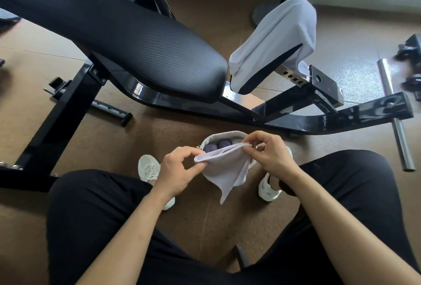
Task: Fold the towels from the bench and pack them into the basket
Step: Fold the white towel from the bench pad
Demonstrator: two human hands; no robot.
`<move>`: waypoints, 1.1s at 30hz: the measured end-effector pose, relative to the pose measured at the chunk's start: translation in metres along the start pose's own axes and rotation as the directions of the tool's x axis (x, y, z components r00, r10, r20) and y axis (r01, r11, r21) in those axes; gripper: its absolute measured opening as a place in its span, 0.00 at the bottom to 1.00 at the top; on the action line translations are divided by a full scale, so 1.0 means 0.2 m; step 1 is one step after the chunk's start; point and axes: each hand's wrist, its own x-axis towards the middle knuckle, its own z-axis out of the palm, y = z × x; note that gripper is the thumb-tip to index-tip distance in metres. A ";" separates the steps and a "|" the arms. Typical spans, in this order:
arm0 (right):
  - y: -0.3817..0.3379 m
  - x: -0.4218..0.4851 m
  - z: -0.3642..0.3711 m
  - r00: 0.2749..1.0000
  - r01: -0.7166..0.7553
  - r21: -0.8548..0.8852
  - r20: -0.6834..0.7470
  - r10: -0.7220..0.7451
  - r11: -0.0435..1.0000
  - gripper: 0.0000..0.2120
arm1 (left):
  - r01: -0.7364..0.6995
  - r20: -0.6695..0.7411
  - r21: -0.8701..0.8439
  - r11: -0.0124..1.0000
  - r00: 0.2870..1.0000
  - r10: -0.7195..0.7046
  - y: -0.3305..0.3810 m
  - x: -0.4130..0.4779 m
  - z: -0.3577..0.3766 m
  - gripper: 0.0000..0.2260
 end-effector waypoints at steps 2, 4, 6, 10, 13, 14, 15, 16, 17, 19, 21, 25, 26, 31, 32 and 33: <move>0.01 0.00 -0.01 1.000 -0.009 -0.034 0.010 0.010 0.999 0.05 | 0.065 0.026 -0.134 0.989 0.998 -0.062 0.03 0.00 0.00 0.09; 0.00 0.00 -0.01 0.999 -0.008 -0.077 0.036 0.011 0.997 0.06 | 0.094 0.034 -0.227 0.969 0.996 -0.088 0.07 0.00 -0.01 0.08; -0.02 0.00 -0.02 0.997 0.022 -0.146 0.081 -0.010 0.989 0.09 | 0.108 0.039 -0.288 0.951 0.994 -0.101 0.10 0.00 -0.01 0.08; -0.08 -0.02 0.00 0.972 0.181 -0.226 0.187 -0.140 0.957 0.15 | 0.110 0.072 -0.312 0.944 0.993 -0.092 0.13 -0.01 0.00 0.09; -0.16 -0.03 0.05 0.944 0.287 -0.129 0.206 -0.258 0.949 0.19 | 0.090 0.087 -0.353 0.931 0.994 -0.063 0.14 0.00 -0.01 0.10; -0.18 -0.03 0.07 0.940 0.297 -0.084 0.203 -0.275 0.951 0.19 | 0.079 0.078 -0.371 0.925 0.995 -0.054 0.14 0.00 -0.01 0.09; -0.20 -0.04 0.09 0.938 0.301 -0.053 0.197 -0.285 0.952 0.18 | 0.074 0.063 -0.396 0.915 0.997 -0.053 0.15 0.00 -0.02 0.09; -0.21 -0.05 0.10 0.937 0.305 -0.040 0.194 -0.292 0.951 0.18 | 0.077 0.044 -0.430 0.899 0.997 -0.064 0.15 0.00 -0.02 0.09; -0.22 -0.06 0.10 0.932 0.318 -0.040 0.197 -0.304 0.947 0.18 | 0.086 0.027 -0.468 0.880 0.996 -0.083 0.15 0.01 -0.02 0.09; -0.22 -0.08 0.10 0.909 0.364 -0.061 0.242 -0.340 0.929 0.15 | 0.098 0.011 -0.513 0.853 0.994 -0.107 0.16 0.02 -0.03 0.09; -0.23 -0.08 0.10 0.871 0.409 -0.088 0.333 -0.360 0.908 0.12 | 0.105 0.032 -0.511 0.853 0.994 -0.103 0.16 0.03 -0.04 0.09; -0.26 -0.08 0.10 0.830 0.395 -0.067 0.454 -0.324 0.916 0.16 | 0.114 0.087 -0.449 0.886 0.993 -0.084 0.14 0.03 -0.05 0.09; -0.27 -0.08 0.09 0.832 0.383 -0.057 0.456 -0.317 0.922 0.17 | 0.121 0.104 -0.438 0.891 0.991 -0.084 0.14 0.03 -0.04 0.10; -0.26 -0.06 -0.01 0.898 0.239 0.091 0.357 -0.256 0.967 0.22 | 0.247 0.302 -0.440 0.863 0.946 -0.117 0.12 0.04 -0.06 0.21; -0.27 -0.05 -0.03 0.906 0.219 0.126 0.340 -0.250 0.967 0.22 | 0.258 0.329 -0.406 0.877 0.936 -0.123 0.11 0.05 -0.07 0.24; -0.28 -0.03 -0.06 0.911 0.214 0.148 0.327 -0.252 0.966 0.21 | 0.256 0.351 -0.364 0.896 0.928 -0.123 0.09 0.04 -0.07 0.24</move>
